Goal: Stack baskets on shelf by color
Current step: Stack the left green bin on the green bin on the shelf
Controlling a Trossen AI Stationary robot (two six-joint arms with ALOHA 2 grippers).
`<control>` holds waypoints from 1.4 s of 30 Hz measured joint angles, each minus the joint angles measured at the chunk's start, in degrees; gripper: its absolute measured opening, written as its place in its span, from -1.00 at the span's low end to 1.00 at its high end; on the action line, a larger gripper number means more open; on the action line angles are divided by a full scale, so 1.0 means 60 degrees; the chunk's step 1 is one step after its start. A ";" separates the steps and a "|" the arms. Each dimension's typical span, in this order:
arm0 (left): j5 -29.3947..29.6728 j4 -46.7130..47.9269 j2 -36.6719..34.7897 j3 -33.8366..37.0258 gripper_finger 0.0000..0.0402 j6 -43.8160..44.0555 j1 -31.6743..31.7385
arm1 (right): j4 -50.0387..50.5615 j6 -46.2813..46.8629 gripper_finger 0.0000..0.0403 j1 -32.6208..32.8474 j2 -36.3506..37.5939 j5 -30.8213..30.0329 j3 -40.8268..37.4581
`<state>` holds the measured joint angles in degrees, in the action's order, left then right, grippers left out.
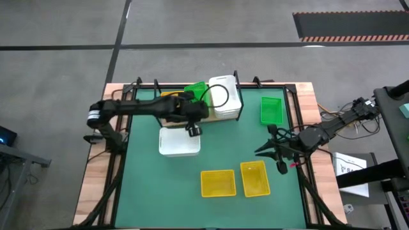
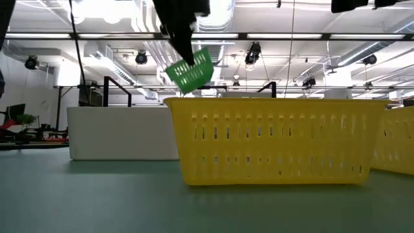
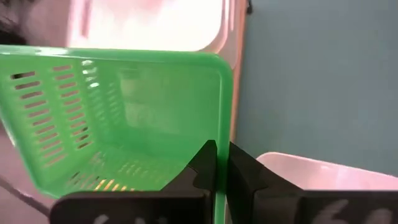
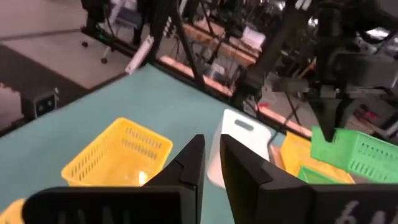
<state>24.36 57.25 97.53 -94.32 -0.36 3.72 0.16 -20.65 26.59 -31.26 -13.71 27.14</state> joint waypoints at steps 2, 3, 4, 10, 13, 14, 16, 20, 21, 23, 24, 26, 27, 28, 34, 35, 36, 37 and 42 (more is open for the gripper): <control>-0.0152 -0.0037 0.0274 0.0000 -1.00 0.0046 0.0251 | 0.0067 0.0149 -0.79 0.0000 0.0014 -0.0233 0.0000; -0.0161 -0.0019 0.0416 0.0000 -1.00 0.0076 0.0340 | 0.0091 0.0217 -0.79 0.0000 0.0014 -0.0322 0.0000; -0.0169 -0.0018 0.0555 0.0000 -1.00 0.0132 0.0429 | 0.0162 0.0219 -0.79 0.0000 0.0011 -0.0387 0.0000; -0.0187 -0.0024 0.0949 0.0011 -1.00 0.0247 0.0637 | 0.0380 0.0080 -0.79 0.0000 0.0003 -0.0496 0.0000; -0.0232 -0.0028 0.1111 0.0013 -1.00 0.0207 0.0670 | 0.0386 -0.0050 -0.79 0.0000 0.0014 -0.0499 0.0000; -0.0251 -0.0034 0.1158 0.0015 -1.00 0.0207 0.0686 | 0.0389 -0.0076 -0.79 0.0000 0.0014 -0.0499 0.0002; -0.0249 -0.0032 0.1215 0.0015 -1.00 0.0207 0.0701 | 0.0395 -0.0112 -0.79 0.0000 0.0014 -0.0499 0.0020; -0.0254 -0.0036 0.1300 0.0022 -1.00 0.0230 0.0700 | 0.0391 -0.0257 -0.79 0.0000 0.0014 -0.0499 0.0062; -0.0262 -0.0036 0.1303 0.0028 -1.00 0.0237 0.0700 | 0.0394 -0.0302 -0.79 0.0000 0.0014 -0.0499 0.0066; -0.0262 -0.0039 0.1302 0.0029 -1.00 0.0234 0.0700 | 0.0391 -0.0352 -0.79 0.0000 0.0014 -0.0499 0.0073; -0.0263 -0.0039 0.1302 0.0029 -1.00 0.0236 0.0700 | 0.0391 -0.0409 -0.79 0.0000 0.0014 -0.0499 0.0073; -0.0263 -0.0036 0.1302 0.0029 -1.00 0.0204 0.0700 | 0.0391 -0.0471 -0.79 0.0000 0.0014 -0.0499 0.0073; -0.0263 -0.0036 0.1302 0.0029 -1.00 0.0175 0.0700 | 0.0391 -0.0497 -0.79 0.0000 0.0014 -0.0499 0.0073; -0.0263 -0.0036 0.1302 0.0029 -1.00 0.0168 0.0700 | 0.0387 -0.0513 -0.79 0.0000 0.0014 -0.0499 0.0073; -0.0571 -0.0032 0.1302 0.0029 -0.98 0.0178 0.0700 | 0.0376 -0.0564 -0.79 0.0000 0.0014 -0.0499 0.0076; -0.0634 -0.0035 0.1302 0.0029 -0.95 0.0178 0.0700 | 0.0376 -0.0568 -0.79 0.0000 0.0014 -0.0499 0.0076; -0.0649 -0.0032 0.1302 0.0029 -0.93 0.0182 0.0700 | 0.0376 -0.0568 -0.79 0.0000 0.0014 -0.0499 0.0076; -0.0649 -0.0032 0.1302 0.0029 -0.90 0.0181 0.0711 | 0.0376 -0.0568 -0.79 0.0000 0.0014 -0.0499 0.0076; -0.0649 -0.0036 0.1302 0.0029 -0.73 0.0189 0.0820 | 0.0370 -0.0568 -0.79 0.0000 0.0014 -0.0499 0.0076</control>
<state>20.47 57.04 105.34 -94.15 0.78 8.64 2.38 -24.05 26.59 -31.18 -16.71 27.59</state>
